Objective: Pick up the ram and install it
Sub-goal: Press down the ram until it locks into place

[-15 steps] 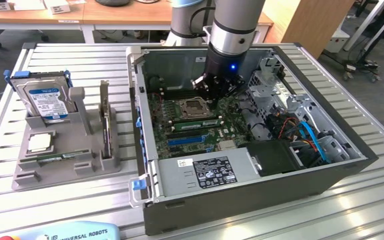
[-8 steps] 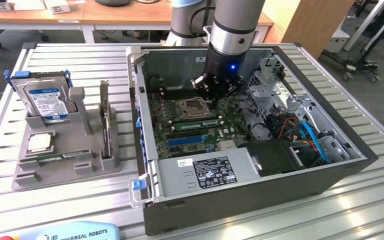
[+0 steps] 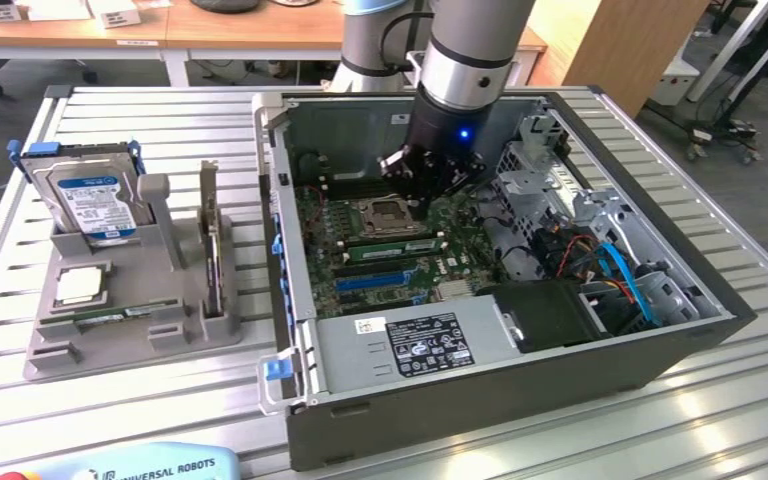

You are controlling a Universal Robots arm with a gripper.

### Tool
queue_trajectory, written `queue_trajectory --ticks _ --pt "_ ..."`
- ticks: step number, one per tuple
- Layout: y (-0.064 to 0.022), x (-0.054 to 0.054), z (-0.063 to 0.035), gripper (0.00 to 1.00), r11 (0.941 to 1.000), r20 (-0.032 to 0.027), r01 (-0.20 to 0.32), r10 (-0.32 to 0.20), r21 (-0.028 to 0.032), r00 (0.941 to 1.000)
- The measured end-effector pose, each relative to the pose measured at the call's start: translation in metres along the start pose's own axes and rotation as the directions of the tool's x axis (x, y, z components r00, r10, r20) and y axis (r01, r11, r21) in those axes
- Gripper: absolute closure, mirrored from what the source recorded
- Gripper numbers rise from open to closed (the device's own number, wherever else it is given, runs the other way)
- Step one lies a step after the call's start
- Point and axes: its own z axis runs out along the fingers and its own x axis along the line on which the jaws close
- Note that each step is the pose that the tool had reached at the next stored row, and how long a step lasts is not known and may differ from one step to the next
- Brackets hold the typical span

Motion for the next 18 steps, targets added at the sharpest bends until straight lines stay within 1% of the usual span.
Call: queue_trajectory --ticks 1,3,10,18 --pt "0.0 0.0 -0.0001 0.9 1.0 -0.0028 -0.002 0.002 0.0001 1.0" --pt "0.0 0.001 0.0001 0.9 1.0 -0.0027 -0.003 0.003 0.0 1.0" --pt "0.0003 0.009 0.0004 0.9 1.0 -0.0025 -0.004 0.004 -0.0002 1.0" --pt "0.0003 0.011 0.0004 0.9 1.0 -0.0026 -0.004 0.004 -0.0002 1.0"
